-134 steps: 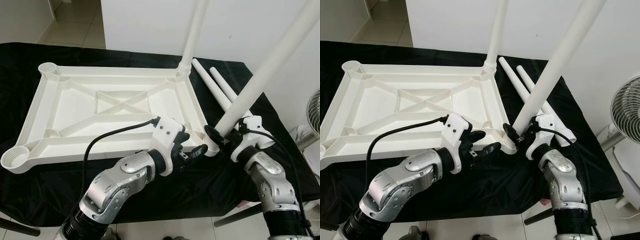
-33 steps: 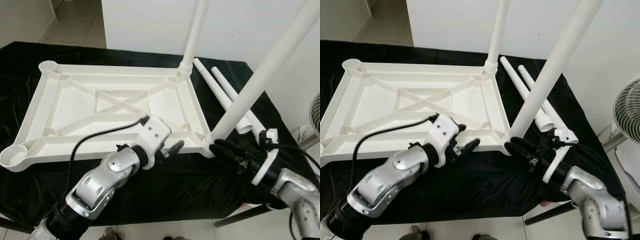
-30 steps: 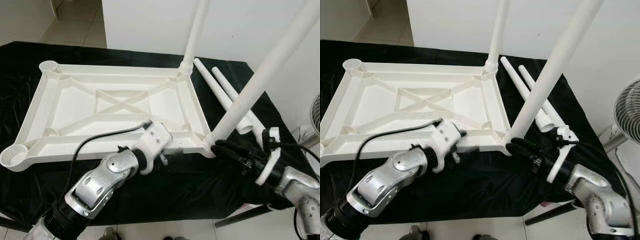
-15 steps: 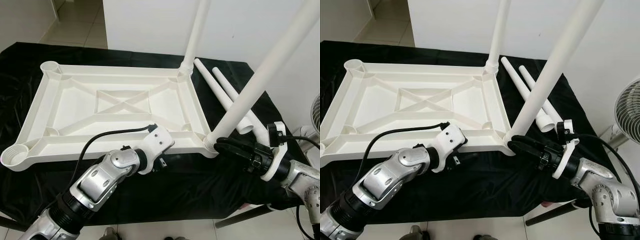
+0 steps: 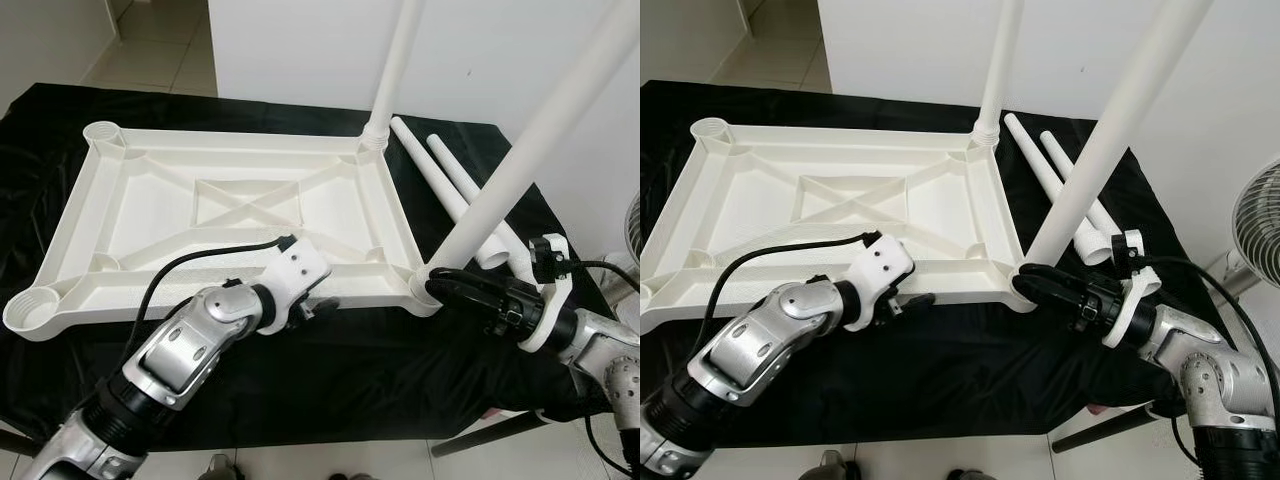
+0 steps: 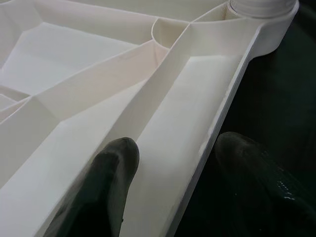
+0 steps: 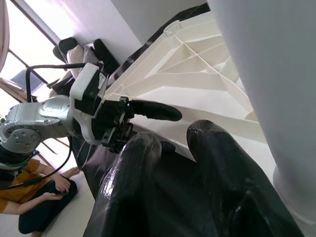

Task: Building children table

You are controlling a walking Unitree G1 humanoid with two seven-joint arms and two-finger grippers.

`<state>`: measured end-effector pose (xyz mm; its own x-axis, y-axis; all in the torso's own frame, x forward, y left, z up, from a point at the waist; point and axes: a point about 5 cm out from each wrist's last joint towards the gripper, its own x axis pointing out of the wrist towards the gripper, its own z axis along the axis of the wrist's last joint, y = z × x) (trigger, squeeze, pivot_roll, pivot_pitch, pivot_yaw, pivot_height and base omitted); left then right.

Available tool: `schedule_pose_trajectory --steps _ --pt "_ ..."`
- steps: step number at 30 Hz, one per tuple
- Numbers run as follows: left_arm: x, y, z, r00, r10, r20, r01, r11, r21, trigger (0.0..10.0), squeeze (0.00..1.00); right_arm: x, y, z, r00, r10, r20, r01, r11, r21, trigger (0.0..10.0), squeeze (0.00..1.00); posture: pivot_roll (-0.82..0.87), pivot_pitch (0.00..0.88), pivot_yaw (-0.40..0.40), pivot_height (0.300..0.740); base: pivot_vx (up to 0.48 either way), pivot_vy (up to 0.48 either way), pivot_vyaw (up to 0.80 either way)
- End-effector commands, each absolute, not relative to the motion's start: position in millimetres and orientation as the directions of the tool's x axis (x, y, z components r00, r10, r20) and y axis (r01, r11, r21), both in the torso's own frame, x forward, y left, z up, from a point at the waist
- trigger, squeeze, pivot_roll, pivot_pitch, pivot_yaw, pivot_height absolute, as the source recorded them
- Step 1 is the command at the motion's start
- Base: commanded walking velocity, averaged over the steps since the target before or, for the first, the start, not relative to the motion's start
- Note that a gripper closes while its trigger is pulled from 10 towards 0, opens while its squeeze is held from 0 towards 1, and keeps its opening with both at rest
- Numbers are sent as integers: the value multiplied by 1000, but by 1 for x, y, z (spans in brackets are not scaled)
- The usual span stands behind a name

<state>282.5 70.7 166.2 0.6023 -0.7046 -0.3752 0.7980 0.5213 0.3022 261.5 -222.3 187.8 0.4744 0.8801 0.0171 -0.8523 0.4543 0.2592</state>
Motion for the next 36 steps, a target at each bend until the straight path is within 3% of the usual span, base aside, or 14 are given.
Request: schedule_pose_trajectory --steps 1,9,21,36 --pt "281 75 157 594 -680 -429 804 507 310 10000 0 266 -227 188 485 874 -9 -846 472 248 10000 0 32 141 -60 740 0 0 0" --pt "286 88 157 624 -629 -464 781 520 345 10000 0 275 -230 192 492 871 -4 -846 479 235 10000 0 36 144 -62 740 0 0 0" --pt "265 100 163 526 -650 -548 849 431 305 10000 0 287 -237 195 511 859 -10 -839 502 208 10000 0 40 148 -58 740 0 0 0" --pt "237 44 186 357 -803 -478 934 298 197 10000 0 322 -243 202 711 694 112 -703 700 127 10000 0 42 148 -60 740 0 0 0"
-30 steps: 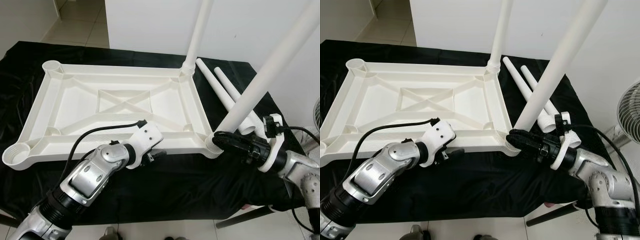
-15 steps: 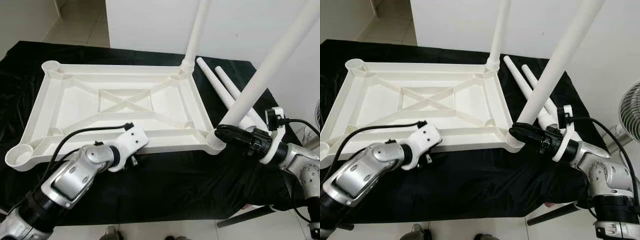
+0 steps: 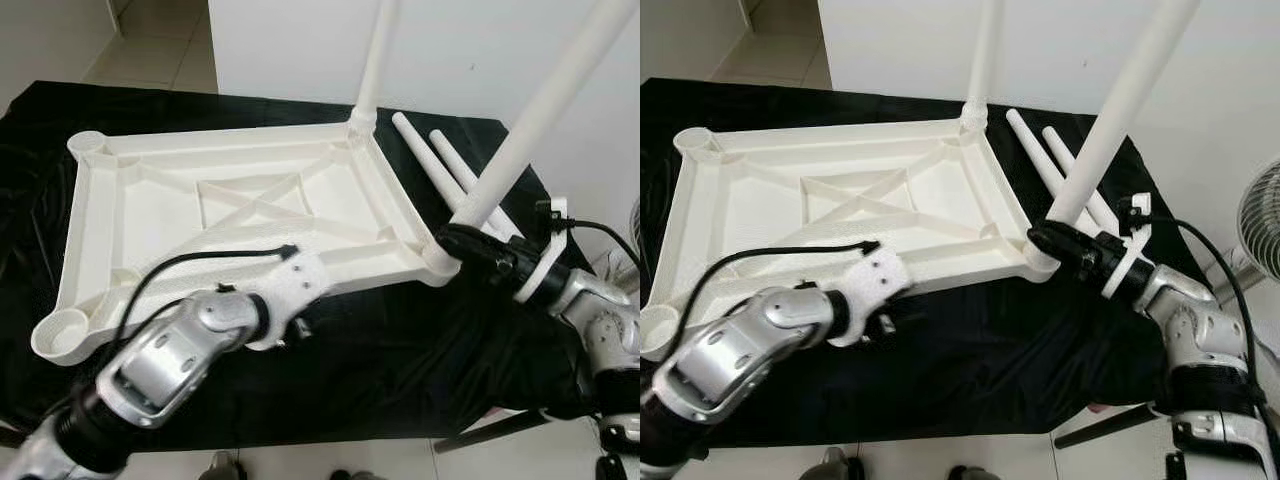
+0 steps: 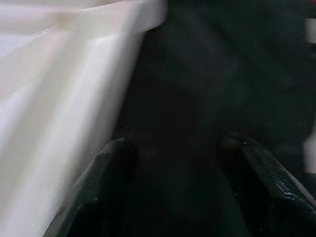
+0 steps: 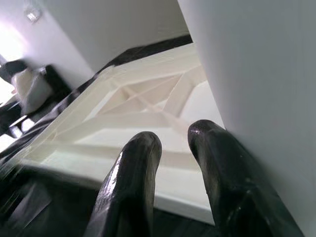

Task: Building children table

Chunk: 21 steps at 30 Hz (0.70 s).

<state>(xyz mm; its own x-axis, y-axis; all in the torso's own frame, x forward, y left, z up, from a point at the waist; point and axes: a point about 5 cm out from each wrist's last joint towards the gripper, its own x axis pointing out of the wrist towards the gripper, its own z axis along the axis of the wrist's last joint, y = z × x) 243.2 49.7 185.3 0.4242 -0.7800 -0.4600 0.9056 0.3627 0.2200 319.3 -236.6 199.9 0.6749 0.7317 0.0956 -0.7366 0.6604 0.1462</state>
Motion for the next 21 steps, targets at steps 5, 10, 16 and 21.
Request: schedule_pose_trajectory --steps 5,10,16,21 --pt "236 30 187 345 -813 -470 938 289 190 10000 0 332 -239 204 763 622 178 -643 759 106 10000 0 37 149 -56 740 0 0 0" --pt "240 23 194 373 -817 -440 927 313 205 10000 0 334 -230 206 755 607 249 -647 752 129 10000 0 43 147 -58 740 0 0 0" --pt "263 28 210 518 -775 -361 855 460 240 10000 0 319 -221 201 658 717 230 -751 648 128 10000 0 45 144 -57 740 0 0 0" --pt "281 35 221 640 -709 -296 768 581 271 10000 0 301 -217 188 545 828 129 -836 527 153 10000 0 39 141 -54 740 0 0 0"
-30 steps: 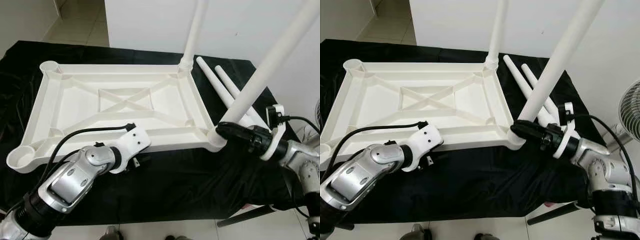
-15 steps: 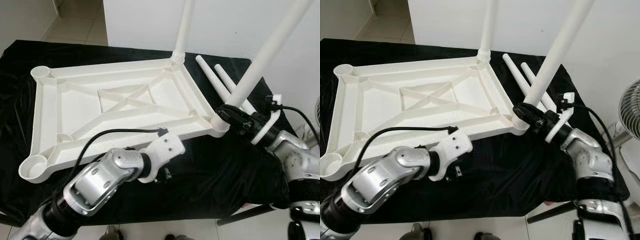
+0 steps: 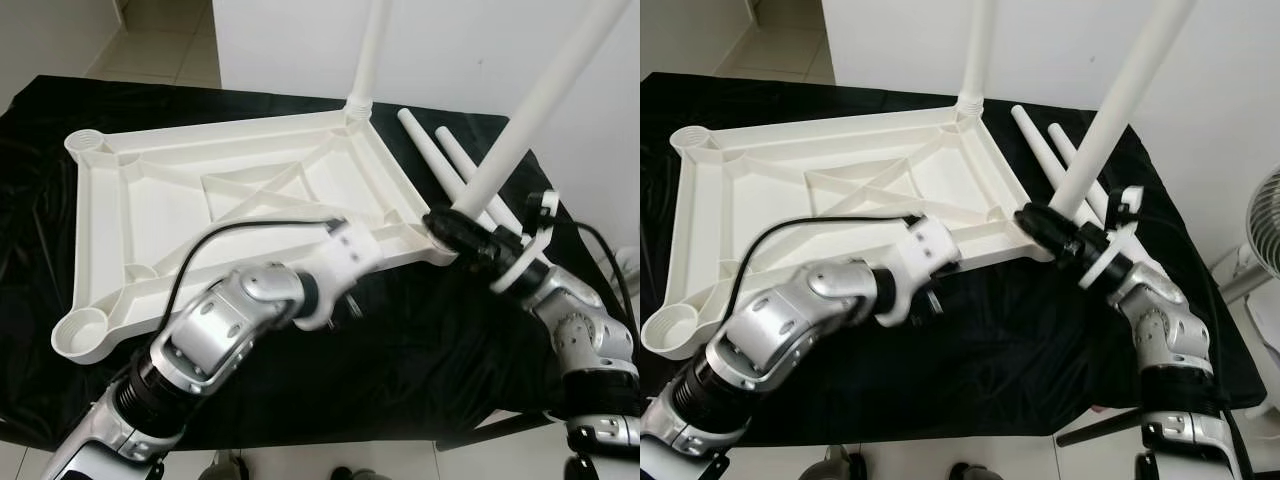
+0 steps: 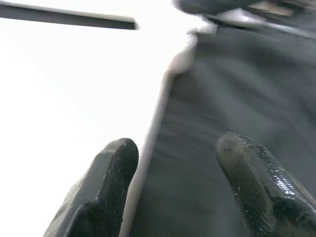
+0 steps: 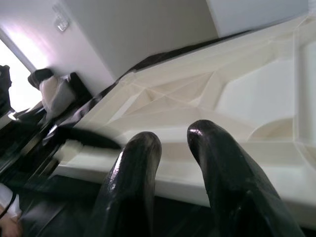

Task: Building children table

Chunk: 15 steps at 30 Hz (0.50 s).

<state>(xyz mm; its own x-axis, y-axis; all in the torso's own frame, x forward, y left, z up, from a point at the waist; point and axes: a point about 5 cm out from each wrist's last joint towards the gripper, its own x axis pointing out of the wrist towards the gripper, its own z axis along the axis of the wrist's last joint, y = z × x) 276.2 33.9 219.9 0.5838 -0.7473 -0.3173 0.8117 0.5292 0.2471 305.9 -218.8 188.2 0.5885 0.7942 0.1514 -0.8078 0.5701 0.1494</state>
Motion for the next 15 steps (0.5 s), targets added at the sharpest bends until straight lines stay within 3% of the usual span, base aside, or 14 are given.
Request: schedule_pose_trajectory --steps 1,7,15 --pt "284 36 221 657 -694 -295 754 597 275 10000 0 298 -218 184 532 840 106 -843 516 150 10000 0 34 139 -52 740 0 0 0" --pt "295 46 212 715 -614 -335 699 639 322 10000 0 294 -223 183 513 853 95 -855 497 150 10000 0 31 138 -51 740 0 0 0" --pt "297 55 200 718 -577 -390 695 624 357 10000 0 293 -226 187 512 853 103 -856 495 148 10000 0 27 137 -51 740 0 0 0"
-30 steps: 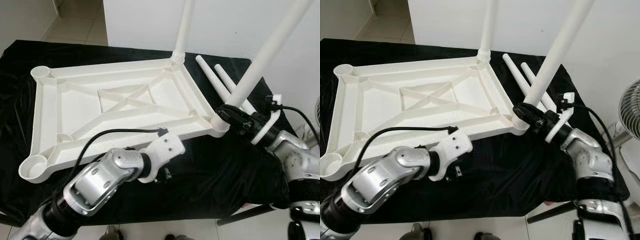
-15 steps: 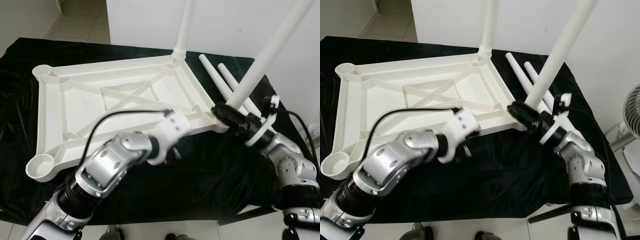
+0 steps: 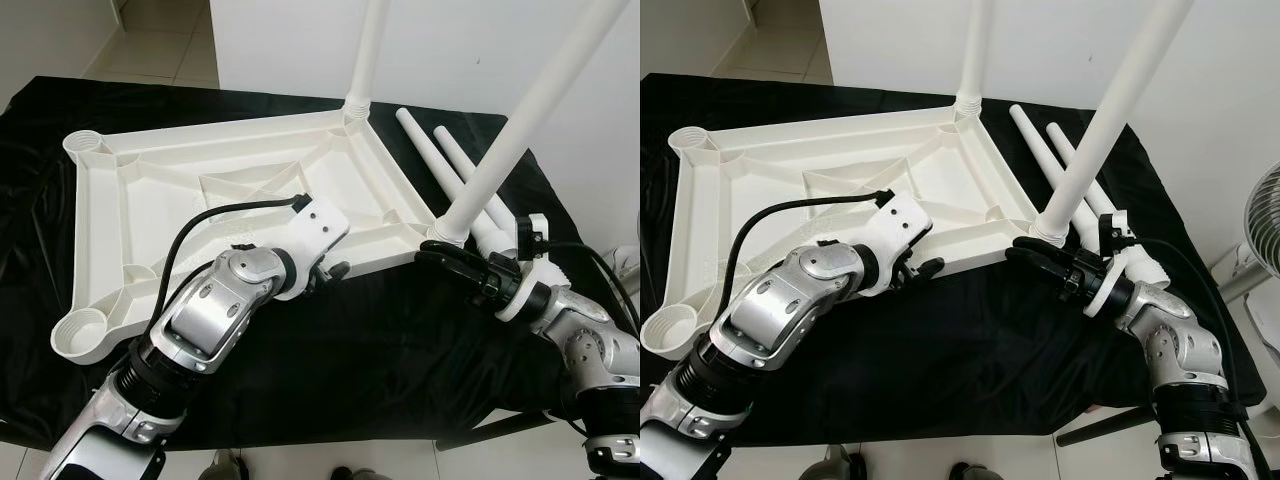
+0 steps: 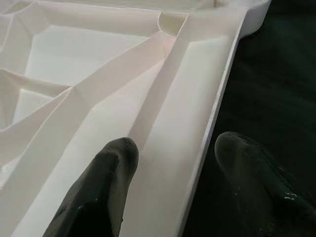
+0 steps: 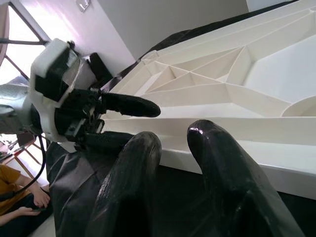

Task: Building children table

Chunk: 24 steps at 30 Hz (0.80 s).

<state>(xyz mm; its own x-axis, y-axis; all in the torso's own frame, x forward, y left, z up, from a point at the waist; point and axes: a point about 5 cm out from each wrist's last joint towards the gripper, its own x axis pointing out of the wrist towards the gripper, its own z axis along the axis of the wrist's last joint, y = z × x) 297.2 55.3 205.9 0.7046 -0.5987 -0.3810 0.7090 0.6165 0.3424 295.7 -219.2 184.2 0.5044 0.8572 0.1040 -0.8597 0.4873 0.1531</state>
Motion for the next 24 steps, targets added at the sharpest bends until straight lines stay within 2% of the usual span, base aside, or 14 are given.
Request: schedule_pose_trajectory --steps 1,6,11,18,19,21,22,23,24 --pt "296 61 193 707 -563 -427 704 617 352 10000 0 291 -228 188 515 851 104 -854 498 150 10000 0 27 136 -50 740 0 0 0" --pt "294 66 187 696 -552 -458 712 612 344 10000 0 290 -230 189 519 848 104 -851 502 152 10000 0 26 135 -49 740 0 0 0" --pt "293 85 167 697 -481 -532 697 628 346 10000 0 284 -232 191 533 838 116 -843 514 158 10000 0 23 135 -47 740 0 0 0" --pt "294 87 163 697 -480 -533 689 653 313 10000 0 281 -232 191 545 829 127 -836 525 160 10000 0 22 142 -46 740 0 0 0" --pt "294 87 163 700 -479 -530 685 660 308 5843 0 281 -232 192 553 823 132 -831 532 161 10000 0 22 142 -46 740 0 0 0" --pt "294 87 163 703 -478 -527 681 666 305 5843 0 281 -232 193 556 820 134 -829 536 161 10000 0 22 142 -46 740 0 0 0" --pt "295 87 163 710 -476 -519 673 676 301 4078 0 281 -232 193 559 818 136 -827 538 161 10000 0 22 142 -46 740 0 0 0" --pt "296 87 165 719 -477 -506 664 687 295 0 0 280 -233 193 562 816 137 -825 541 160 10000 0 22 142 -46 740 0 0 0" --pt "297 86 167 723 -481 -495 659 694 288 0 0 280 -233 193 569 810 143 -821 548 161 10000 0 22 142 -46 740 0 0 0"
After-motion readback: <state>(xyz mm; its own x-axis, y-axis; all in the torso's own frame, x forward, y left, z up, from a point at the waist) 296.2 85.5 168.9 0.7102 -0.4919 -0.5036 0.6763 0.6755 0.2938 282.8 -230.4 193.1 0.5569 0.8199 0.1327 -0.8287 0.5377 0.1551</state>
